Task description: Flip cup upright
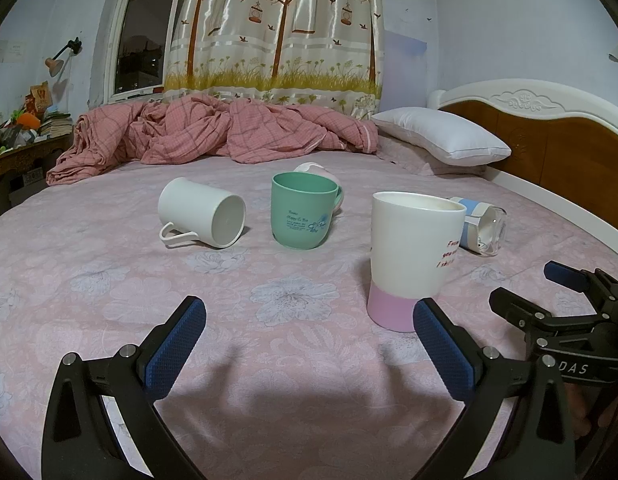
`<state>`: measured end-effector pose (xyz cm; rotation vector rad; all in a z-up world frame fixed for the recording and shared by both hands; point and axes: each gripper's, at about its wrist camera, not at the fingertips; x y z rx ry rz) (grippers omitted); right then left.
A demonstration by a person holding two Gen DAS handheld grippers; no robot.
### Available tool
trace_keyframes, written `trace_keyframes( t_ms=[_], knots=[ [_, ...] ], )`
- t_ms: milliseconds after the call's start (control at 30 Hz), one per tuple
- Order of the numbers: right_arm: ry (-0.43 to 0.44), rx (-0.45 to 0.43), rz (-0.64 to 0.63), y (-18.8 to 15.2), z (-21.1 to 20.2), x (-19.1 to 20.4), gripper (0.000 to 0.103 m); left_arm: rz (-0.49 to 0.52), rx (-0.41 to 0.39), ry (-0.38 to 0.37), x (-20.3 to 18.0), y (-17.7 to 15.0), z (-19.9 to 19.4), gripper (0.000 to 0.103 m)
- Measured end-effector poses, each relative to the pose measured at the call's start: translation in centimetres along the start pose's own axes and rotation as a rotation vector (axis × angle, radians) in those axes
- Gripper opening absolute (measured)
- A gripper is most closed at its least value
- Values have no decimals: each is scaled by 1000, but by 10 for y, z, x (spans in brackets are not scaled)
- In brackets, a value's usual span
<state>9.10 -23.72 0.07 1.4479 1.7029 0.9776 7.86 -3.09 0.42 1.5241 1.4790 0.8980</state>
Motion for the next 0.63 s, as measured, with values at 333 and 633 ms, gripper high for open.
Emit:
trace_keyframes(
  t_ms=[333, 633],
  knots=[
    [0, 2, -1, 0, 0, -1, 103, 0, 6, 5, 3, -2, 0, 103],
    [0, 2, -1, 1, 0, -1, 103, 0, 5, 5, 3, -2, 0, 103]
  ],
)
Point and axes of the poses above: each gripper's, at about its wrist camera, not at the fingertips, and z roughly the way its jaws point, x to its left, y to its top, and after that the axes turned 4 degrees about y, right-handed
